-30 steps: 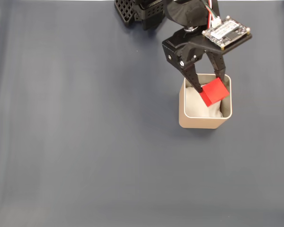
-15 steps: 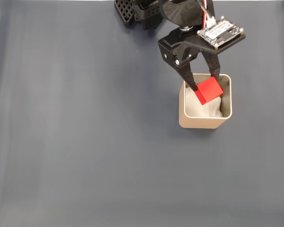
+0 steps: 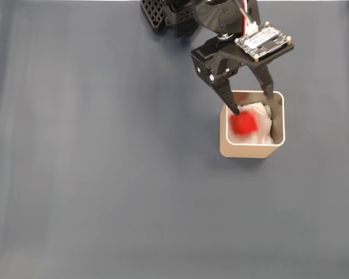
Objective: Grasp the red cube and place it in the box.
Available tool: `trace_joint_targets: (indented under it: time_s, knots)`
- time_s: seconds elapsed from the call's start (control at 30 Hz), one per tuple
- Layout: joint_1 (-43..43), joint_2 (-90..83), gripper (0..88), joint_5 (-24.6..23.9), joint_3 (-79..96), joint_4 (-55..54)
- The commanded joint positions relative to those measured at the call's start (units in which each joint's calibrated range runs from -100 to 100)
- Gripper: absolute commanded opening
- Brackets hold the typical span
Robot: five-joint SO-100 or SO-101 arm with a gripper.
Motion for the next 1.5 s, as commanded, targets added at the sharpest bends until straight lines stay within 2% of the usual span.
trace_joint_targets:
  time_s: [0.0,0.23,0.87,1.33,1.47]
  knots:
    - [1.18,-1.63,36.4,0.44,-0.22,-1.17]
    - [1.6,-1.29,43.5,0.73,-0.13,-1.58]
    - [1.74,-0.94,48.6,1.51,1.6,-5.27]
    - [1.82,-0.94,48.5,1.42,0.78,-6.59]
    - [1.89,-0.85,42.0,1.12,-0.95,-7.49]
